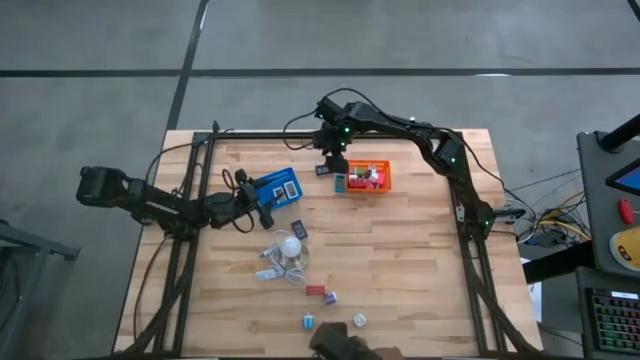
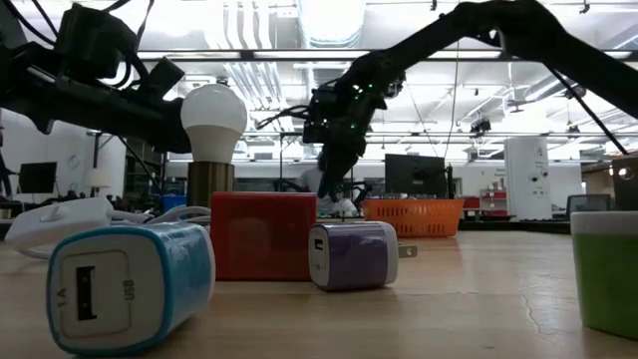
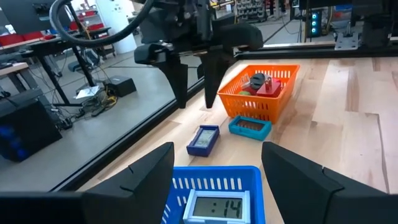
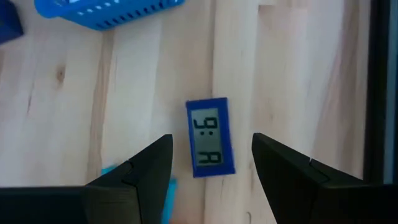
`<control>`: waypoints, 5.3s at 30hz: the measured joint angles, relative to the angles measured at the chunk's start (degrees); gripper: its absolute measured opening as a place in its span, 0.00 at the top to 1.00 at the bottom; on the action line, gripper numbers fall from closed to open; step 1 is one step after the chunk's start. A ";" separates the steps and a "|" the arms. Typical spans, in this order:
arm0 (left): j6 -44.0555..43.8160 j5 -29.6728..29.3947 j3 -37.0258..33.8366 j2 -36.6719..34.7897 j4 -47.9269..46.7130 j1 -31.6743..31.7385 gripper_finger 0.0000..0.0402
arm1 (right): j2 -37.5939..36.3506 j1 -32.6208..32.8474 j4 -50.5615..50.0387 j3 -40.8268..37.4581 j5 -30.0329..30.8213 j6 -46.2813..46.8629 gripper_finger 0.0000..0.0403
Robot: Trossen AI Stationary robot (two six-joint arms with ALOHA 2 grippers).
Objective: Pick & Place Office items
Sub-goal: Put the top blue timer into the blue bin
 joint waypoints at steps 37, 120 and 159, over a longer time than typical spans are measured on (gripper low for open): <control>-0.70 3.17 0.04 -0.35 0.48 0.00 0.38 | 5.67 1.78 -2.04 0.40 6.21 0.49 0.13; -1.02 0.32 -0.90 -1.05 -1.30 0.04 0.38 | -4.17 14.80 7.62 -1.24 12.81 1.07 0.66; -29.36 -2.02 -0.92 -1.18 7.37 6.49 0.38 | -3.76 23.64 26.73 -1.60 37.63 -11.17 0.66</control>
